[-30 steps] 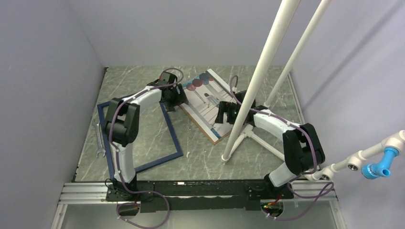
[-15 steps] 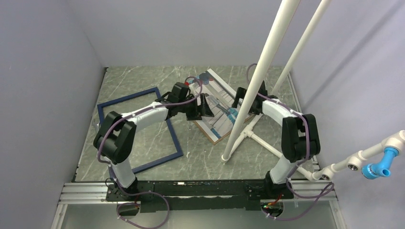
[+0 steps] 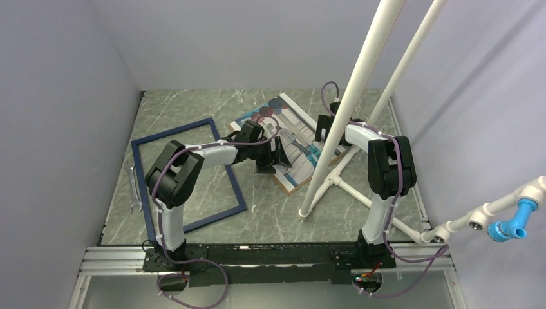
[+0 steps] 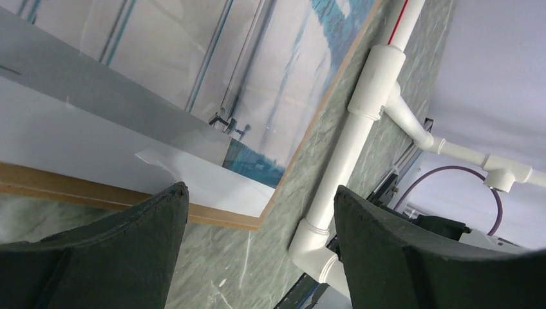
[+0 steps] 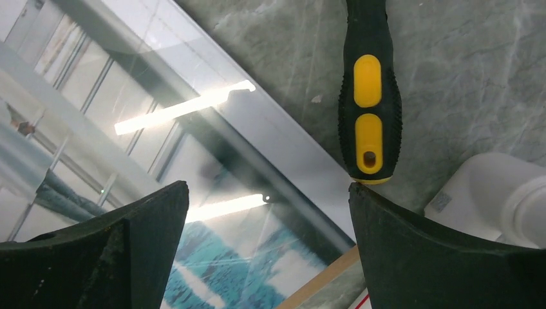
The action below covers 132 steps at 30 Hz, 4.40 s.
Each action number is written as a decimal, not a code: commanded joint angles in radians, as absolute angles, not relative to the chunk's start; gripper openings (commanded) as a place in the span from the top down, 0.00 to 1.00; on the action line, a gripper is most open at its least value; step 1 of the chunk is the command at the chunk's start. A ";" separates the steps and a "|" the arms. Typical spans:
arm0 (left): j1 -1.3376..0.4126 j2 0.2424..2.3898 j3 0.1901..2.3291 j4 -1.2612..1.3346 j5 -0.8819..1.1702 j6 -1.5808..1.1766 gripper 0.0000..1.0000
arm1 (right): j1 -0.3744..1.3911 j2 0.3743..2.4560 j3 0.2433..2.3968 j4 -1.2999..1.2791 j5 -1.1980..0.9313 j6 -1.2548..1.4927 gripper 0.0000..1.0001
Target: Take the photo out of the frame
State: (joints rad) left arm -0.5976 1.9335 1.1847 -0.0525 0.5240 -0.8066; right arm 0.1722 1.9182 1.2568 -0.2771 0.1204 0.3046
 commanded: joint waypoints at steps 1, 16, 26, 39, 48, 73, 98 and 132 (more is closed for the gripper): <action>-0.606 1.952 1.245 -0.008 0.553 -0.824 0.15 | 0.161 1.940 1.296 -0.291 0.173 0.263 0.05; -0.601 2.014 1.338 -0.080 0.543 -0.844 0.15 | 0.128 1.986 1.302 -0.290 0.088 0.250 0.01; -0.577 1.972 1.284 -0.090 0.521 -0.827 0.15 | 0.120 1.954 1.249 -0.237 -0.196 0.296 0.02; -0.564 1.908 1.193 -0.102 0.463 -0.814 0.15 | 0.110 1.920 1.200 -0.168 -0.436 0.353 0.02; -0.564 1.876 1.226 -0.137 0.469 -0.788 0.14 | 0.110 1.826 1.191 -0.269 -0.200 0.394 0.03; -0.564 1.931 1.153 -0.088 0.457 -0.816 0.14 | 0.104 1.770 1.083 -0.237 -0.219 0.401 0.05; -0.553 1.828 1.228 -0.199 0.415 -0.773 0.13 | 0.101 1.823 1.152 -0.207 -0.260 0.352 0.06; -0.546 1.718 1.237 -0.317 0.239 -0.695 0.07 | 0.100 1.792 1.193 -0.278 -0.208 0.386 0.04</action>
